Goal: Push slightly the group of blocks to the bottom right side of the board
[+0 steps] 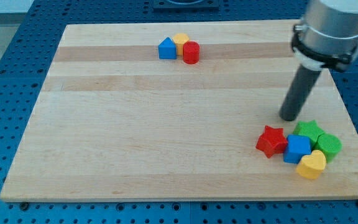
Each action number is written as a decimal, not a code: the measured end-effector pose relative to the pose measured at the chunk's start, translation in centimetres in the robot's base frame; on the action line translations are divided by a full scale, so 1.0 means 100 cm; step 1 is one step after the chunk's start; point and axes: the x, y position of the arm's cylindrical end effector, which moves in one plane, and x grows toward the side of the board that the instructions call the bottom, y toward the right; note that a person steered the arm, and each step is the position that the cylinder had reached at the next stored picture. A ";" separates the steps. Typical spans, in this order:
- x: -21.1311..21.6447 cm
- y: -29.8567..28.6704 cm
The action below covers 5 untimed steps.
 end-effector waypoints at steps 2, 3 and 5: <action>0.023 -0.094; 0.025 -0.111; 0.049 -0.066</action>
